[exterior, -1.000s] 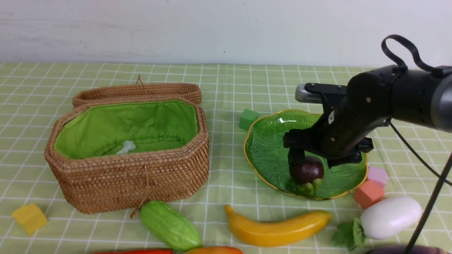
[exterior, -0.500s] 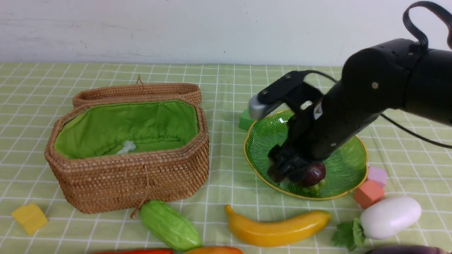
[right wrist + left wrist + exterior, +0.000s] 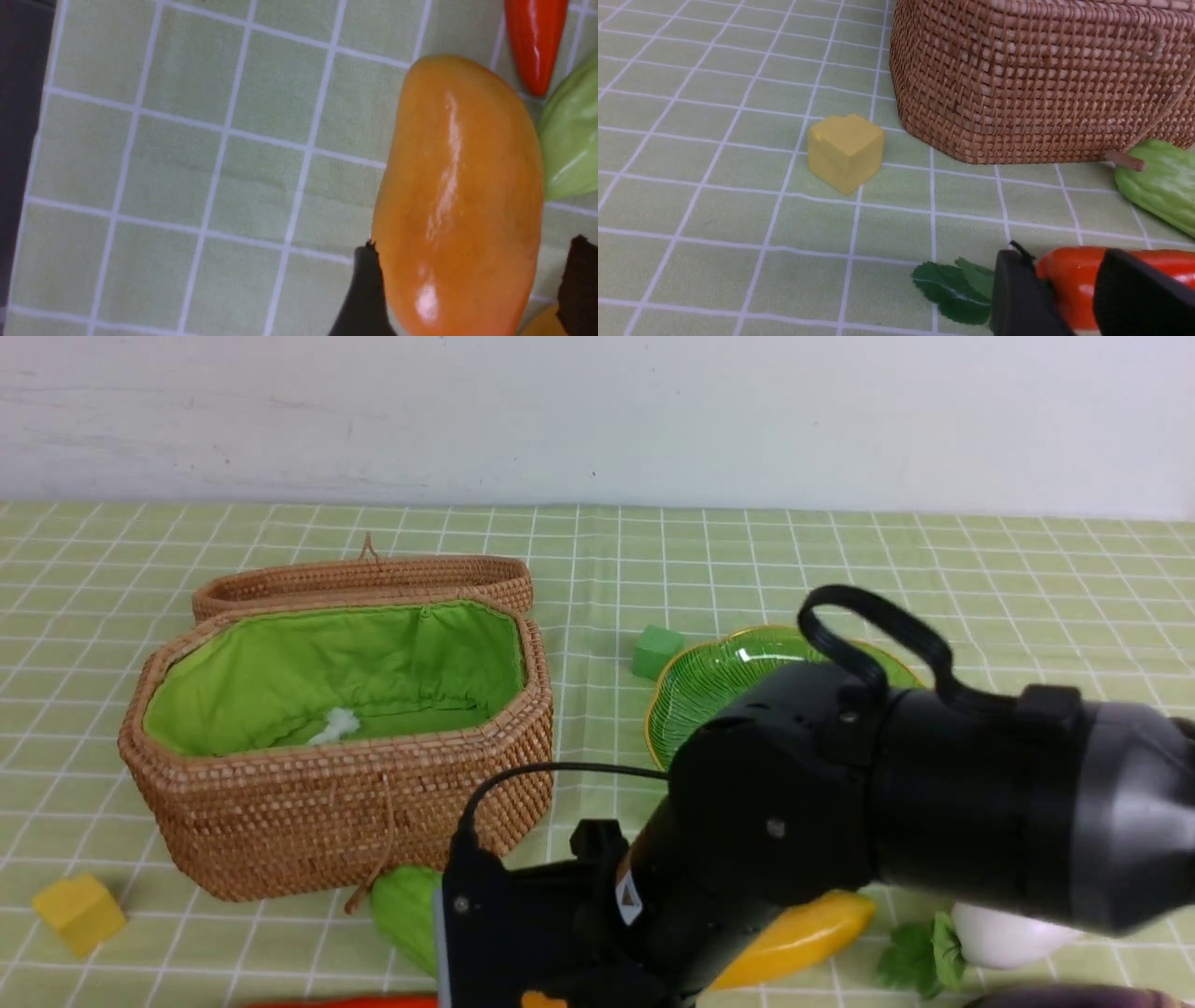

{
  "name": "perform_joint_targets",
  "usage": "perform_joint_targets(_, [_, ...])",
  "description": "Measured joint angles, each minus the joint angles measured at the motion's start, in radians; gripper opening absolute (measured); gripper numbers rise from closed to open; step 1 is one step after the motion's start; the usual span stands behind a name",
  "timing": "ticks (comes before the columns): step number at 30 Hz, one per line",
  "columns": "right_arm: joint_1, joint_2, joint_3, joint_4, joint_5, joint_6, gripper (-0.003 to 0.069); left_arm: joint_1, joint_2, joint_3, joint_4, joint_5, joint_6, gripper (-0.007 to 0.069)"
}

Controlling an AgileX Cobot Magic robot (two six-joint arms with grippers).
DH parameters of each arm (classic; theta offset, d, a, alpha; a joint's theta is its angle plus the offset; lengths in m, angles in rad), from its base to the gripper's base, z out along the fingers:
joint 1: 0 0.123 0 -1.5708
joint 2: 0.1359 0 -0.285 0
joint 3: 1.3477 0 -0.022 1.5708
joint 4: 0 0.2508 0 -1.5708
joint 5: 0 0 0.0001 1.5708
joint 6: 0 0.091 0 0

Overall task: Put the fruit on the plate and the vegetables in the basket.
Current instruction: Use the right arm to grab a mango and put it into the right plate

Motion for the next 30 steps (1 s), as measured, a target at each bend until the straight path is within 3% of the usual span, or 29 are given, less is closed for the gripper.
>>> perform_joint_targets(11, [-0.001, 0.133, -0.016, -0.002, -0.109, 0.009, 0.0524, 0.000, 0.000, 0.000, 0.000, 0.000, 0.000, 0.0239])
perform_joint_targets(30, [-0.001, 0.138, -0.049, -0.045, -0.016, 0.047, 0.0506, 0.000, 0.000, 0.000, 0.000, 0.000, 0.000, 0.0239])
